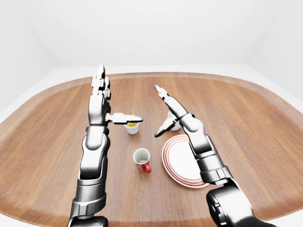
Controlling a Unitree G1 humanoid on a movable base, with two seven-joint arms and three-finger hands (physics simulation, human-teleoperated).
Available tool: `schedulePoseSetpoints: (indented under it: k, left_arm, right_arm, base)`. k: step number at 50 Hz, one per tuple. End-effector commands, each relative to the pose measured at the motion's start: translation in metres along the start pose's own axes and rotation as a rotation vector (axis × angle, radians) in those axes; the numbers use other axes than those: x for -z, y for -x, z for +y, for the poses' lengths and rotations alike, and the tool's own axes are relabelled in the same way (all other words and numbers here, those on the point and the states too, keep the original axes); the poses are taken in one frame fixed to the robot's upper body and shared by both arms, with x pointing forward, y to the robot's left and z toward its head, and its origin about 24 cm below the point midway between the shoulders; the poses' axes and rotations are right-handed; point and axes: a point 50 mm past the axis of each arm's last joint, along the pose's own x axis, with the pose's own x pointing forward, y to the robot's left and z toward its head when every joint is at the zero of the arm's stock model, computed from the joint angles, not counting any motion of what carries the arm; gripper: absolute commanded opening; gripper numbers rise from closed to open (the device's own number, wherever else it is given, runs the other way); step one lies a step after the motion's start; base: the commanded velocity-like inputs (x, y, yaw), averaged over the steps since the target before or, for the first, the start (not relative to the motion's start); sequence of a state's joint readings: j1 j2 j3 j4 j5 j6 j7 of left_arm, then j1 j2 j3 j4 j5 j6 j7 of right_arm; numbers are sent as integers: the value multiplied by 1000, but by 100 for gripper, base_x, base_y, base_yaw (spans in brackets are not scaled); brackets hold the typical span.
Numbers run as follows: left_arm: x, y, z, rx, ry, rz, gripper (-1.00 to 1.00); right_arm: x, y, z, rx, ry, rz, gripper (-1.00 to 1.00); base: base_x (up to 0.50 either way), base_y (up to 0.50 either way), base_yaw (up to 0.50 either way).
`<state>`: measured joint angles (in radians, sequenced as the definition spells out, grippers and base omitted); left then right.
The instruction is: Pick up the red mug and put it on the plate
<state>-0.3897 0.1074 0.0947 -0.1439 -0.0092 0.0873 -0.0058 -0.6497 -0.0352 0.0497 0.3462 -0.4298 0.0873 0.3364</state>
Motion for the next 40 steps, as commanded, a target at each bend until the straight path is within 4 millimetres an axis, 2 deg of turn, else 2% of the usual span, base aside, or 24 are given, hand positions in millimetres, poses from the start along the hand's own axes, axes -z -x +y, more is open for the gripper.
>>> schedulePoseSetpoints:
  k: [1, 30, 40]
  left_arm:
    - [3, 0, 1, -2, 1, 11, 100]
    - [-1, 1, 2, -5, 3, -5, 100]
    - [2, 1, 3, -7, 5, 8, 100]
  right_arm:
    - [12, -15, 21, -81, 7, 95, 100]
    - [18, -29, 52, -195, 52, 183, 100]
    - [29, -30, 71, -241, 52, 247, 100]
  base:
    - [0, 0, 0]
    - [0, 0, 0]
    - [0, 0, 0]
